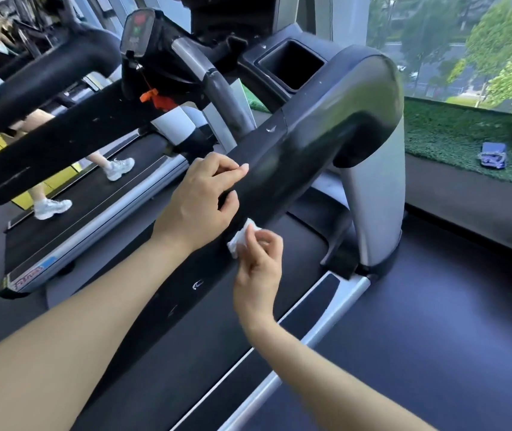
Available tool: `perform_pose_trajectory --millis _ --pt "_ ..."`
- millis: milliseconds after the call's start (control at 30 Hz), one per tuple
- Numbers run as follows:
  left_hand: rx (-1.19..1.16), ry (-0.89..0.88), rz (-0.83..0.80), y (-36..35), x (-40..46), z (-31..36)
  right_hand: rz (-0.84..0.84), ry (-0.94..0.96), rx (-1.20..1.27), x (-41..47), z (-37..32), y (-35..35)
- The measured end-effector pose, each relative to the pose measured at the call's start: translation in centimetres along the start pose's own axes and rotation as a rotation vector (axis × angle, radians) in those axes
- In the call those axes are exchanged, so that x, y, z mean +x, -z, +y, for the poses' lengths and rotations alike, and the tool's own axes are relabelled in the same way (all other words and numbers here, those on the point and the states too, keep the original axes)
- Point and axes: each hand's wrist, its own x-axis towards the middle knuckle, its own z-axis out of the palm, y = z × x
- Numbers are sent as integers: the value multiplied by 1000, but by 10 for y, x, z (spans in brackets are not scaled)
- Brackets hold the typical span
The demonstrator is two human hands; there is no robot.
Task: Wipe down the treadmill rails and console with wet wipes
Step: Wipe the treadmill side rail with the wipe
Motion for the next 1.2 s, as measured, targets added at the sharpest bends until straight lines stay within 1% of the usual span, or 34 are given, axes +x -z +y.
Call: perform_pose_trajectory --millis 100,167,233,300,333,400,467,567,600,700,767,833,967,1033,1100,1200 --pt "-10 21 2 -1 -1 0 133 -4 -31 55 0 8" --pt "-23 35 5 -1 -2 1 197 -73 -35 92 2 16" --pt "-26 41 1 -1 -1 1 223 -139 -1 100 0 17" --pt "-20 37 3 0 -1 1 197 -129 34 78 -6 12" --pt "-15 31 4 0 -1 1 154 -115 87 58 -6 8" --pt "-5 11 5 0 -1 1 68 -154 218 23 -12 2" --pt "0 3 5 -1 -2 1 63 -122 166 16 -14 -1" --pt "-12 25 5 -1 -3 1 172 -88 -48 68 0 4" --pt "-14 35 0 -1 -3 1 220 -147 -64 95 8 9" --pt "-15 56 -14 0 -3 3 308 -430 16 168 23 28" --pt "-18 64 -21 0 -2 3 323 -522 49 178 27 33" --pt "-12 60 -22 0 -1 3 277 -624 100 152 20 29" --pt "-5 40 -14 0 -2 3 137 -837 132 64 20 11" --pt "3 41 -16 0 -3 3 81 -884 144 44 16 7" --pt "6 35 -16 0 -3 3 78 -886 105 63 12 13" --pt "2 35 -26 -1 -2 2 269 -882 63 129 5 28"
